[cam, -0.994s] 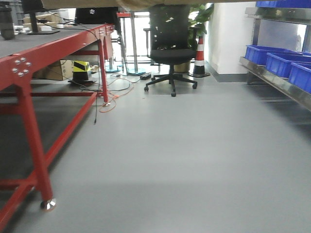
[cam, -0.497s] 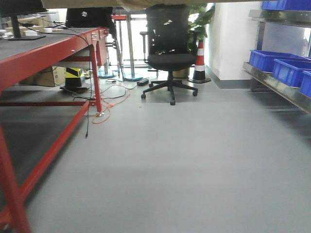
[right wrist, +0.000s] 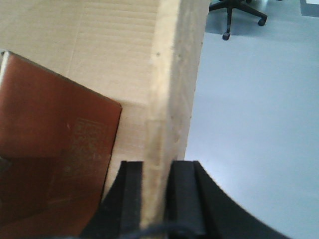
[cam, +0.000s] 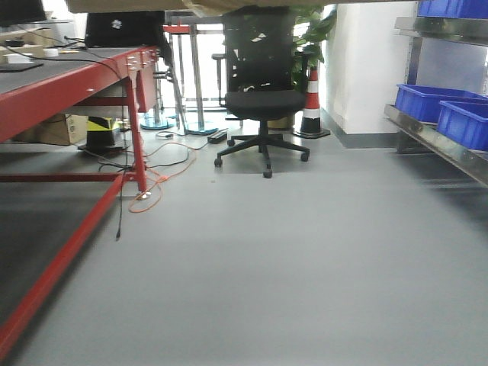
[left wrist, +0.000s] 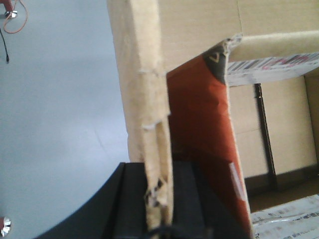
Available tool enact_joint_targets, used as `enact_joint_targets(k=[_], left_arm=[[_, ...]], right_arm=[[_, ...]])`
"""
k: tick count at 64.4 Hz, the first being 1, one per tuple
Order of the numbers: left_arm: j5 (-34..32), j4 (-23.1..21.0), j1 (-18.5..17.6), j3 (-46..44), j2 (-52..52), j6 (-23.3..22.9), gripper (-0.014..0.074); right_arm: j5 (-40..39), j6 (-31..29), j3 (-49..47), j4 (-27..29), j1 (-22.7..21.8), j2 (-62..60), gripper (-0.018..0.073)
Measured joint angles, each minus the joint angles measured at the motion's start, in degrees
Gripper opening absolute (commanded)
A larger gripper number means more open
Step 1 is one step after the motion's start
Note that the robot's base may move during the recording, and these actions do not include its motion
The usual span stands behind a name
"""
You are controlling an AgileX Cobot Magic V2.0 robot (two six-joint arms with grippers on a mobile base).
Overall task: Stack two boxes on right shelf middle
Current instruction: 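Carry the held boxes while driving toward the steel shelf with blue bins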
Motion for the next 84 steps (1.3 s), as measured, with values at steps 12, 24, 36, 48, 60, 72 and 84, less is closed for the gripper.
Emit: enact_joint_targets(k=[12,24,36,48,60,72,84], left_arm=[[0.00,0.00,0.00,0.00,0.00,0.00,-0.0111],[0.00,0.04,0.00,0.00,0.00,-0.04,-0.0111],[0.00,0.04,0.00,0.00,0.00,-0.04,-0.0111],[0.00,0.19,0.00,0.00,0.00,-0.04,-0.0111],[0.00,0.29,0.00,0.00,0.00,-0.04,-0.0111],[0.00,0.42,0.00,0.00,0.00,-0.04,-0.0111],[0.00,0.42,0.00,0.00,0.00,-0.04,-0.0111]], right_arm=[[0.00,0.00,0.00,0.00,0.00,0.00,-0.0154],[0.00,0.00,0.00,0.00,0.00,0.00,-0.0154],[-0.09,0.00,0.00,0.00,0.00,0.00,-0.0154],[-0.09,0.00,0.00,0.00,0.00,0.00,-0.0154],[-0.09,0.00,0.00,0.11,0.00,0.10,-0.0154],[-0.09,0.00,0.00,0.11,0.00,0.10,-0.0154],[-0.09,0.00,0.00,0.11,0.00,0.10,-0.0154]])
